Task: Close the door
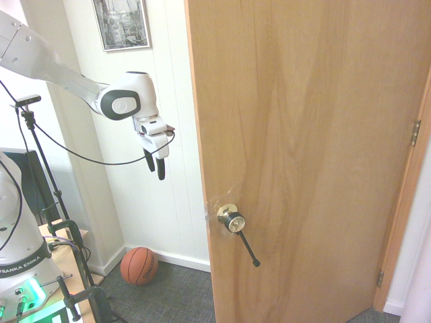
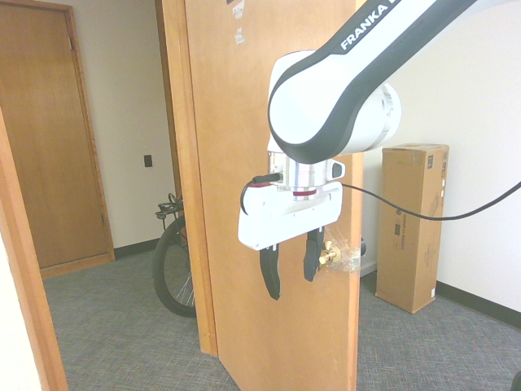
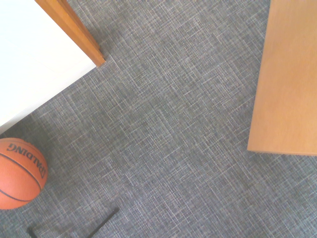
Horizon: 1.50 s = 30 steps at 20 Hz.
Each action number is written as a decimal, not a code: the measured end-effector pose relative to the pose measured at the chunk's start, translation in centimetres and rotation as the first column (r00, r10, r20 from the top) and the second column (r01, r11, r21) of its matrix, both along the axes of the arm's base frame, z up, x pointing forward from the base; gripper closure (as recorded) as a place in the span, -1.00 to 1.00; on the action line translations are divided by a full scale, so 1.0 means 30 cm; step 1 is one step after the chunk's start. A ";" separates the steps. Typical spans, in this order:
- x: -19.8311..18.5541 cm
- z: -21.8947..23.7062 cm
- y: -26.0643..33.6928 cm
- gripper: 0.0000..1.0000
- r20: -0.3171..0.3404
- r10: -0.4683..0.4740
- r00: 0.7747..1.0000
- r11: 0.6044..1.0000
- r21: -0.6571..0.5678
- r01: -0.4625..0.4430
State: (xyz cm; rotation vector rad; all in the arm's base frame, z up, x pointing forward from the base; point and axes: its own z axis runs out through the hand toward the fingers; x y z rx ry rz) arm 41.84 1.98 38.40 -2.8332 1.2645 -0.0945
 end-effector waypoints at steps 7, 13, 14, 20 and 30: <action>-0.009 0.030 -0.087 -1.00 0.020 -0.011 1.000 0.999 0.040 0.010; -0.073 0.059 -0.190 -1.00 0.056 -0.058 0.997 0.995 0.084 0.053; -0.076 0.069 -0.211 -1.00 0.067 -0.077 0.995 0.993 0.091 0.071; -0.093 0.071 -0.410 -1.00 0.108 -0.231 0.967 0.969 0.113 0.219; -0.159 -0.001 -0.703 -1.00 0.080 -0.402 0.912 0.910 0.147 0.388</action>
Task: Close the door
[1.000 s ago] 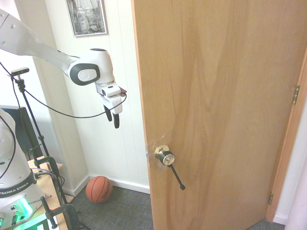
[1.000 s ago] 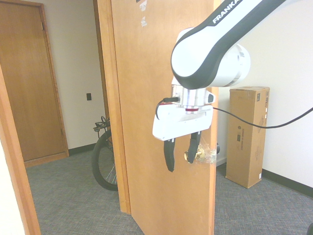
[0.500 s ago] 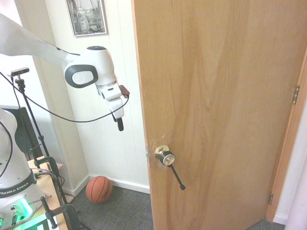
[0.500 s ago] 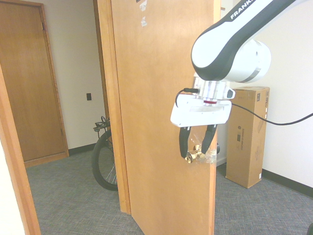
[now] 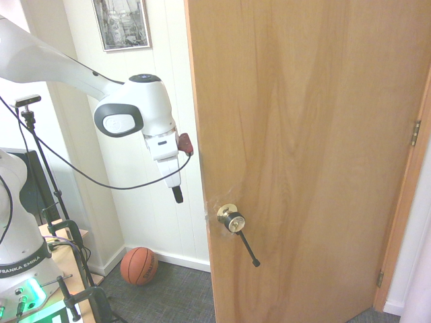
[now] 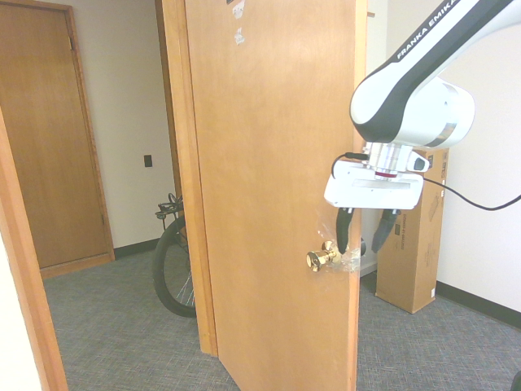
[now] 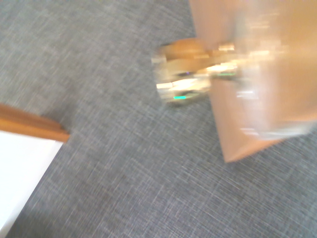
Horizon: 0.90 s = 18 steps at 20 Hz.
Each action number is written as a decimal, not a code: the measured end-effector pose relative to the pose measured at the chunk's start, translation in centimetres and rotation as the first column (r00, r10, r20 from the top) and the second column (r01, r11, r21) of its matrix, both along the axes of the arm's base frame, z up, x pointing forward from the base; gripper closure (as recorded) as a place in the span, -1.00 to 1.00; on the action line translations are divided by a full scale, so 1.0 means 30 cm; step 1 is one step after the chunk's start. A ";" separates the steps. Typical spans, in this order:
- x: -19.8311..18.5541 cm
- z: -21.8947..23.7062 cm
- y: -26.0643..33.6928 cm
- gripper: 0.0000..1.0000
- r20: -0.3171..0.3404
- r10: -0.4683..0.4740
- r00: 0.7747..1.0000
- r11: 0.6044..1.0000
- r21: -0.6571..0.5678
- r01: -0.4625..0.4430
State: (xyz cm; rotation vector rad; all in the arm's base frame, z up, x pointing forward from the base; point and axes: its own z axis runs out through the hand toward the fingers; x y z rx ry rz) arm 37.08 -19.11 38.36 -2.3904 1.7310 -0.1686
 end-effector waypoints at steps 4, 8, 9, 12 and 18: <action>-0.092 0.000 -0.161 -1.00 -0.002 -0.079 0.997 0.997 0.021 0.079; -0.204 0.003 -0.316 -1.00 0.000 -0.152 0.988 0.988 0.040 0.151; -0.227 0.003 -0.355 -1.00 0.000 -0.169 0.986 0.985 0.042 0.169; -0.273 0.000 -0.468 -1.00 -0.001 -0.224 0.975 0.974 0.042 0.224; -0.162 0.036 -0.586 -1.00 0.157 -0.319 0.935 0.946 0.109 0.305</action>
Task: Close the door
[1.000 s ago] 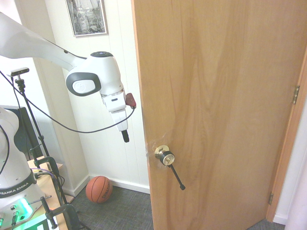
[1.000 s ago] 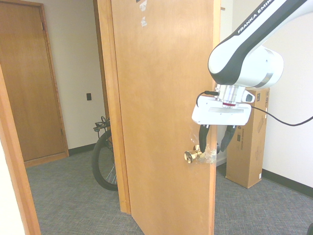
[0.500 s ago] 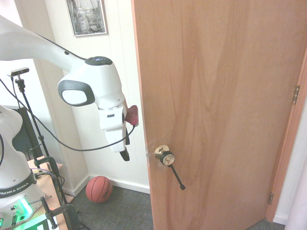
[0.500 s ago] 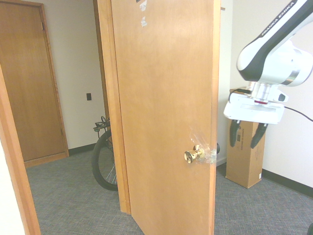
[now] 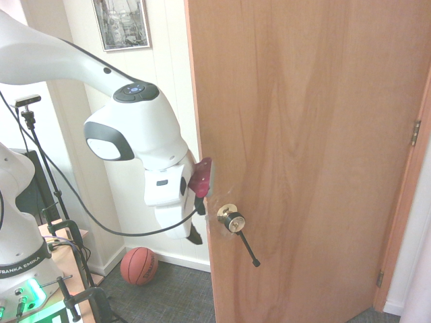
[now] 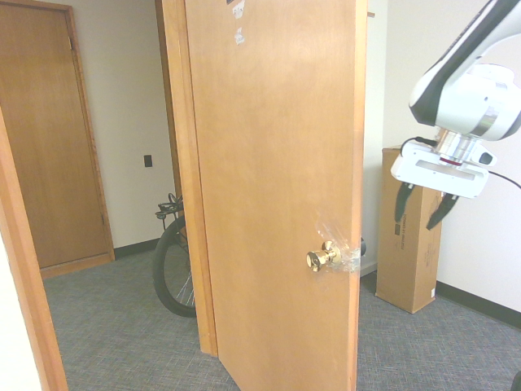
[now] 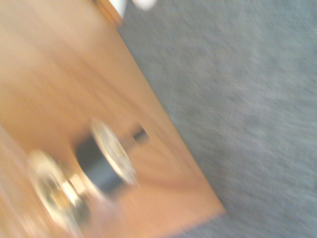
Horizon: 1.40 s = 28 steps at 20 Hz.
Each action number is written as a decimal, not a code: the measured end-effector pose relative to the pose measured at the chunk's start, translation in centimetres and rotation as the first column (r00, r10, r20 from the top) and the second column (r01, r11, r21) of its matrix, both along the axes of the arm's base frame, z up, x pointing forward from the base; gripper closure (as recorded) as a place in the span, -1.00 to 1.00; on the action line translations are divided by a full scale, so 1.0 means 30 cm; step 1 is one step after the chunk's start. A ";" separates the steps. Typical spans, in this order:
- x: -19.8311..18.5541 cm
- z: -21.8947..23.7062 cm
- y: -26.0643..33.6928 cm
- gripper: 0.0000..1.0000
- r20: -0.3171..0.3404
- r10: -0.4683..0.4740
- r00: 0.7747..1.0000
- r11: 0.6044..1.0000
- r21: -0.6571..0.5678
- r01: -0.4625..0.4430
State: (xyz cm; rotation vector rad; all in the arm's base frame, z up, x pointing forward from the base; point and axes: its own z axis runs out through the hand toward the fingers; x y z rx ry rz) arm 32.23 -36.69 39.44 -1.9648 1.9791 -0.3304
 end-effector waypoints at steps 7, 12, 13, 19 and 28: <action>0.171 -0.114 0.034 -1.00 0.182 0.068 0.981 0.996 0.047 -0.078; 0.338 -0.157 0.195 -1.00 0.283 0.140 0.949 0.988 0.027 -0.153; 0.378 -0.149 0.242 -1.00 0.294 0.161 0.942 0.984 0.025 -0.176; 0.726 -0.055 0.680 -1.00 0.332 0.307 0.892 0.950 -0.059 -0.306; 1.284 0.015 1.505 -1.00 0.344 0.435 0.832 0.901 -0.164 -0.403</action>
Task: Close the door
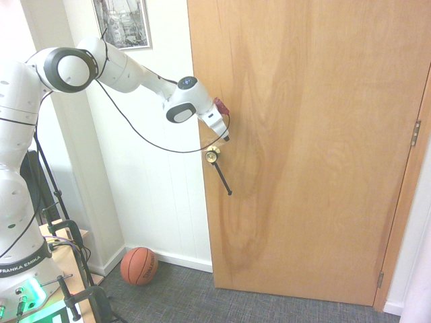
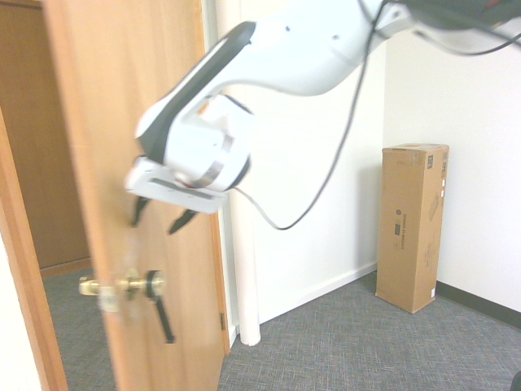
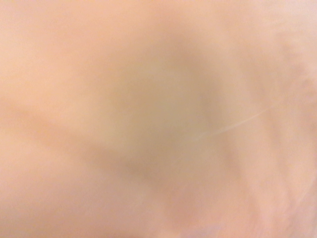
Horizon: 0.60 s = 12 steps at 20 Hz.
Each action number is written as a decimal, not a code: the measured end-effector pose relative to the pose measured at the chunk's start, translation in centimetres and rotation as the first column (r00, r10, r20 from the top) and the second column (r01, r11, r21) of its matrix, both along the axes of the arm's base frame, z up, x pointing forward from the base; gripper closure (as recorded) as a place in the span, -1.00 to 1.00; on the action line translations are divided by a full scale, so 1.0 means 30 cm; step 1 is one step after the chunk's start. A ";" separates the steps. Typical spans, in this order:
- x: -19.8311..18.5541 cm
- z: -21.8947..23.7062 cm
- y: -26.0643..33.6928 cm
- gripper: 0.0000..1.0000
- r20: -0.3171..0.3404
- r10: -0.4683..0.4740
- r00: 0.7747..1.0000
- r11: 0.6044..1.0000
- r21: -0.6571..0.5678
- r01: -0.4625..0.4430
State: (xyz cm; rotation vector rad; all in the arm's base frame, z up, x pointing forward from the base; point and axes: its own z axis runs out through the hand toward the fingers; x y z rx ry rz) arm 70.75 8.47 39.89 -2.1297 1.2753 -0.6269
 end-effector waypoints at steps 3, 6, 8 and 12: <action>0.067 0.122 0.115 -1.00 -0.002 0.053 0.999 0.998 -0.034 -0.053; -0.017 0.245 0.148 -1.00 -0.014 0.136 0.991 0.986 -0.090 -0.137; -0.103 0.290 0.076 -1.00 -0.103 0.162 0.981 0.973 -0.148 -0.176; -0.303 0.312 -0.173 -1.00 -0.285 0.127 0.950 0.929 -0.302 -0.214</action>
